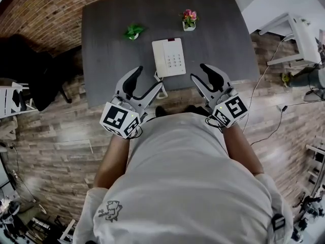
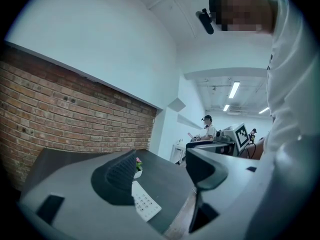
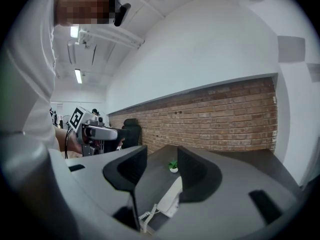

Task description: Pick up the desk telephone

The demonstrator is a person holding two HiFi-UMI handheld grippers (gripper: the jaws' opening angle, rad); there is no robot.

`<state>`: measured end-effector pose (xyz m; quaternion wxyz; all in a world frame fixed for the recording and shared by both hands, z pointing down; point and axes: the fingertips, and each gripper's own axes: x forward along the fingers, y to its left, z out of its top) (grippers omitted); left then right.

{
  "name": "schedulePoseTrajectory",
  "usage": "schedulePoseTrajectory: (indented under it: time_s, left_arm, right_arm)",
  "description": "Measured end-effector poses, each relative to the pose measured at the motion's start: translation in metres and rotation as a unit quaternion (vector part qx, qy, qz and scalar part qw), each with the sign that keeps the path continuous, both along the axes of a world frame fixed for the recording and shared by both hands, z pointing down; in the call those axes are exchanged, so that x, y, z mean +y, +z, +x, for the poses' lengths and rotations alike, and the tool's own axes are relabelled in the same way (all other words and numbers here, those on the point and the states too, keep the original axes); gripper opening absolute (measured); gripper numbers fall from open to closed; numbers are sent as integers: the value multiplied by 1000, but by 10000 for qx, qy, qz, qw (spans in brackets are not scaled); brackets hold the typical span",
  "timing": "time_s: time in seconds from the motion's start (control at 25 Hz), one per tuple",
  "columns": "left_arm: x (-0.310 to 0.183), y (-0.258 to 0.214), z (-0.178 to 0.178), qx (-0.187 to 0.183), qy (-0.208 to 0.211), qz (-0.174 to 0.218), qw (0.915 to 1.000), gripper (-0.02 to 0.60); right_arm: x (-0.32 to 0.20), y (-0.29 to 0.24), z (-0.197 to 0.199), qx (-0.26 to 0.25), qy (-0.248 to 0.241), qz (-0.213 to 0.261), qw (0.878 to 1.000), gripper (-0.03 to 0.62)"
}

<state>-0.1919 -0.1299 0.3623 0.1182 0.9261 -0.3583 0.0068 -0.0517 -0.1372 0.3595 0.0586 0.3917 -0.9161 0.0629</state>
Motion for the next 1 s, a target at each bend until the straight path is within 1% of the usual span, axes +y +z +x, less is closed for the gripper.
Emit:
schedulePoseTrajectory:
  time_s: [0.24,0.44,0.68,0.8,0.88,1.0]
  left_arm:
    - [-4,5,-4,85,49,-116,9999,321]
    - [-9,12,-2,26,9,-236,9997,321]
    - [-22,30,1,-82,-87,-519,9986,325]
    - [-33,38,5,-47,-113,-650,9978,328]
    - [-39,45,10,-9,-92,-762,9971,331]
    - [-50,59,17,32,-37,-1006,9949,337]
  right_arm:
    - [-4,7,-3,100,22,-68,9999,196]
    - [-12,18,2,105,-22,-174,9998,196]
    - [-35,37,5,119,-188,-356,9991,207]
    - [-45,52,11,102,-268,-551,9981,215]
    - [-51,63,14,176,-370,-721,9966,229]
    - [-61,82,19,257,-500,-1027,9931,242]
